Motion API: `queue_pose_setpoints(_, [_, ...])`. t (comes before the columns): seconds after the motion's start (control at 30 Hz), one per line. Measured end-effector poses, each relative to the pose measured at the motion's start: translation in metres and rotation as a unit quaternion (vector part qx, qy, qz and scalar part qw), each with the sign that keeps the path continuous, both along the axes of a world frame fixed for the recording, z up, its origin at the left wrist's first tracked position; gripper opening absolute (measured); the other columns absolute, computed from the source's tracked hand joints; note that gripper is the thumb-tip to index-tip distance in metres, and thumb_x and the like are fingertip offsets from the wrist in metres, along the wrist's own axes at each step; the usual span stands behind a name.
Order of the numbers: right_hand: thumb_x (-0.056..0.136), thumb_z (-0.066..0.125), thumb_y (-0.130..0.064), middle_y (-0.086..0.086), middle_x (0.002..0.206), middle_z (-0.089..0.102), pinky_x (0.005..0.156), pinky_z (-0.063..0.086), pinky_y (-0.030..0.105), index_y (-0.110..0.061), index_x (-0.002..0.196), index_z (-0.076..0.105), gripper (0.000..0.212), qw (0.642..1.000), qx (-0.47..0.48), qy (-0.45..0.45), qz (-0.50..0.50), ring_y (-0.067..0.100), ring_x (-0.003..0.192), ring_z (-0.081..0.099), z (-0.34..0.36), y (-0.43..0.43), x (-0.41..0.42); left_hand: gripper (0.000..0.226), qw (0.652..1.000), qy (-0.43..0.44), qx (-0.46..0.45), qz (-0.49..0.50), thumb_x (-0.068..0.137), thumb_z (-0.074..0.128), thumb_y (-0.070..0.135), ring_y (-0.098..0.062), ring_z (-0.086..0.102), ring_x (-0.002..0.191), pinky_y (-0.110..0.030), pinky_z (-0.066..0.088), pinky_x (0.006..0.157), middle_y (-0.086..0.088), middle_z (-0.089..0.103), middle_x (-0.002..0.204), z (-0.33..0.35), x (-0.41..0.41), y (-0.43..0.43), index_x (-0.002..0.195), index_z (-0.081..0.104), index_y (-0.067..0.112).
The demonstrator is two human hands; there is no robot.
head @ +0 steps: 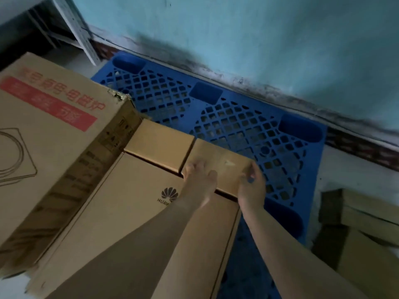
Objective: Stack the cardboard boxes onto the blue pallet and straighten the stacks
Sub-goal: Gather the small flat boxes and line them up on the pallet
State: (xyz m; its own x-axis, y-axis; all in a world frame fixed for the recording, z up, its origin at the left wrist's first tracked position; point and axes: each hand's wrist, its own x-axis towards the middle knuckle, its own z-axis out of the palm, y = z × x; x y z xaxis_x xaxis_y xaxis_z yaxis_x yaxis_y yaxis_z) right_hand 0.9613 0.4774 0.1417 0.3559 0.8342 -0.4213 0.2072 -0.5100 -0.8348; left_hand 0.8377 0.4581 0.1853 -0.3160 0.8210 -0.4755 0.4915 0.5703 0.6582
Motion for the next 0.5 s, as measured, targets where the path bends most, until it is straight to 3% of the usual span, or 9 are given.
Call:
queue_pose_setpoints(0.07, [0.099, 0.052, -0.017, 0.004, 0.145, 0.046, 0.107, 0.042, 0.043, -0.028, 0.149, 0.037, 0.053, 1.000, -0.010, -0.018, 0.011, 0.023, 0.130, 0.047, -0.007, 0.002, -0.002, 0.046, 0.996, 0.059, -0.001, -0.067, 0.096, 0.040, 0.030, -0.032, 0.026, 0.133, -0.039, 0.024, 0.108, -0.013, 0.028, 0.143, -0.013, -0.008, -0.004, 0.139, 0.040, 0.016])
queue_pose_setpoints(0.17, [0.100, 0.051, -0.018, 0.003, 0.149, 0.043, 0.109, 0.039, 0.038, -0.029, 0.150, 0.034, 0.055, 0.999, 0.001, -0.034, 0.016, 0.022, 0.134, 0.044, -0.007, -0.004, -0.002, 0.039, 0.987, 0.130, 0.041, -0.079, 0.092, 0.044, 0.032, -0.027, 0.026, 0.127, -0.037, 0.021, 0.109, -0.007, 0.028, 0.137, -0.021, -0.023, -0.007, 0.130, 0.051, 0.029])
queue_pose_setpoints(0.37, [0.101, 0.049, -0.021, 0.000, 0.153, 0.036, 0.113, 0.035, 0.043, -0.033, 0.151, 0.029, 0.056, 1.000, -0.013, -0.024, 0.000, 0.023, 0.139, 0.037, -0.004, -0.009, -0.007, 0.039, 0.996, 0.055, 0.022, -0.070, 0.091, 0.045, 0.028, -0.022, 0.018, 0.131, -0.038, 0.031, 0.109, -0.002, 0.022, 0.144, -0.022, -0.035, 0.001, 0.129, 0.054, 0.030])
queue_pose_setpoints(0.5, [0.100, 0.050, -0.028, 0.001, 0.156, 0.032, 0.113, 0.035, 0.041, -0.032, 0.152, 0.027, 0.057, 0.998, -0.018, 0.046, -0.033, 0.021, 0.138, 0.038, 0.006, -0.014, 0.002, 0.038, 0.999, 0.022, 0.033, -0.022, 0.094, 0.041, 0.026, -0.012, 0.024, 0.113, -0.026, 0.034, 0.087, 0.001, 0.028, 0.136, -0.011, -0.035, 0.006, 0.130, 0.053, 0.028])
